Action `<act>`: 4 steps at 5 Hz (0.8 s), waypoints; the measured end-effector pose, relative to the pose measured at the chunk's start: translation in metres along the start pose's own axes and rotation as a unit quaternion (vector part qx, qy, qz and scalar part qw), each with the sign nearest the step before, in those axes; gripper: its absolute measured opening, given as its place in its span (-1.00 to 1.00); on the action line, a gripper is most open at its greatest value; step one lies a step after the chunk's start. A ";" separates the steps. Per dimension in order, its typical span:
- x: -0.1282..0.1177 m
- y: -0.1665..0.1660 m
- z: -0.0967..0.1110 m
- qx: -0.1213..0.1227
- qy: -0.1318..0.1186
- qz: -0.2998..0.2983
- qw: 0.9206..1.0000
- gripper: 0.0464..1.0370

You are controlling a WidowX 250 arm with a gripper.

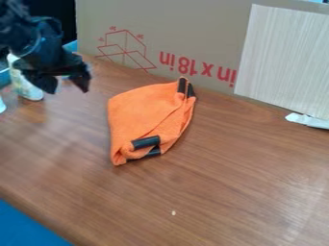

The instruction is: Unfold the cloth from top right to bottom left

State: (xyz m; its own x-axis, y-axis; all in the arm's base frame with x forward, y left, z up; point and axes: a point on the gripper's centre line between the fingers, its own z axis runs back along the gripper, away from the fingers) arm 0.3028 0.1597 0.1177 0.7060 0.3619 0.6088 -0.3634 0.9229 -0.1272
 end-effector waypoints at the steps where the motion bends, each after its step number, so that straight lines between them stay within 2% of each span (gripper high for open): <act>1: 0.001 -0.026 -0.006 0.003 -0.008 0.004 1.000 0.93; 2: 0.005 -0.061 -0.009 -0.012 -0.025 0.000 1.000 0.93; 3: 0.016 -0.083 -0.012 -0.019 -0.045 0.024 0.999 0.93; 4: 0.028 -0.107 -0.026 -0.028 -0.054 0.045 0.997 0.93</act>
State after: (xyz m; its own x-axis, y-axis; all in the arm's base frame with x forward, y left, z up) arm 0.3774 0.0747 0.1277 0.6019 0.4300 0.6729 -0.3860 0.8943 -0.2263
